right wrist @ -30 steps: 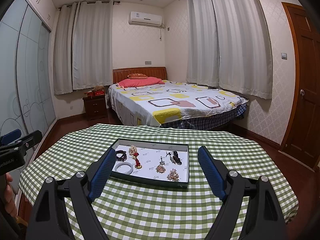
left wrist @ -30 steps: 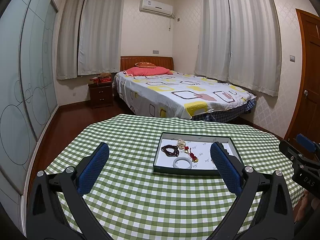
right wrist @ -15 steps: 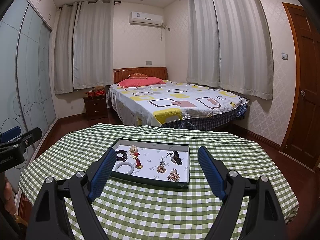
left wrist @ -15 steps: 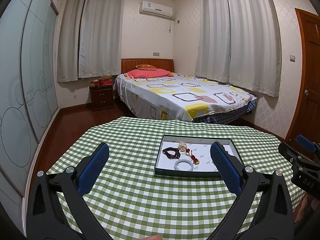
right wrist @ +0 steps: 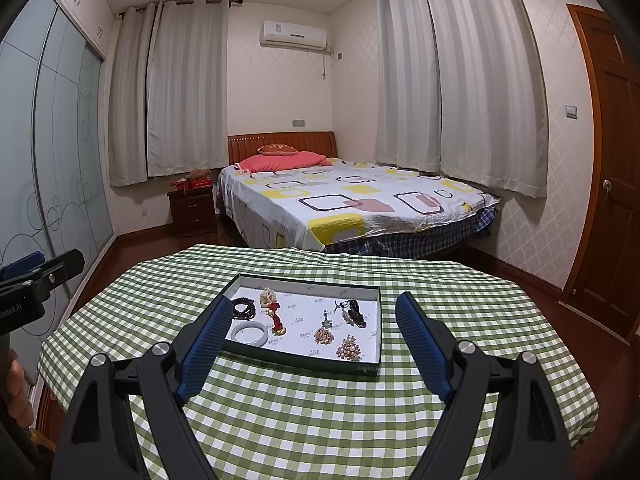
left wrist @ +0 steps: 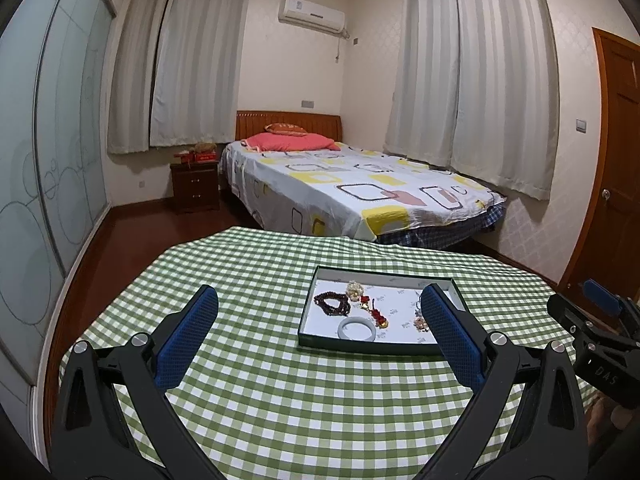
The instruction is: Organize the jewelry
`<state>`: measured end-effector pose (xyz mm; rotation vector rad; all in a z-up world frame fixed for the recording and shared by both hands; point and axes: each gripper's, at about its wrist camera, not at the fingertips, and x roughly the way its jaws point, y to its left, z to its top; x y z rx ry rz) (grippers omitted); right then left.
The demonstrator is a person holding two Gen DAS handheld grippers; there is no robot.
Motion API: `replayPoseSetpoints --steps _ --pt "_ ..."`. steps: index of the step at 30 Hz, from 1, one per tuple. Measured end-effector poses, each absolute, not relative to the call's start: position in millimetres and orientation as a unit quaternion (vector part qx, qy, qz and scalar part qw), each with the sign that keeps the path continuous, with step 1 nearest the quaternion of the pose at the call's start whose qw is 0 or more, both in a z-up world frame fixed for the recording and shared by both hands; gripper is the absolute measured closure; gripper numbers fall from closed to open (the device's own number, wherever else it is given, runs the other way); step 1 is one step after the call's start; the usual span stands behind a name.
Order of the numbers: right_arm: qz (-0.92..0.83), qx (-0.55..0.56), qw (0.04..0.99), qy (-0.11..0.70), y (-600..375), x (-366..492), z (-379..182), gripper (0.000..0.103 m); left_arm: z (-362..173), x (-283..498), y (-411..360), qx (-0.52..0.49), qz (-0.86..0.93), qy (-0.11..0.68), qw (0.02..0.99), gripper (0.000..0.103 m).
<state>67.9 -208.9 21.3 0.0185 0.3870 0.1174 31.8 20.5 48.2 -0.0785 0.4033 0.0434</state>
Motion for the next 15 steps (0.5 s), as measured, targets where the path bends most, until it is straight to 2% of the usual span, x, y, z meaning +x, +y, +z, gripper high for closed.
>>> replayPoseSetpoints --steps 15 --pt "0.051 0.015 0.977 0.205 -213 77 8 0.021 24 57 27 -0.021 0.037 0.233 0.972 0.004"
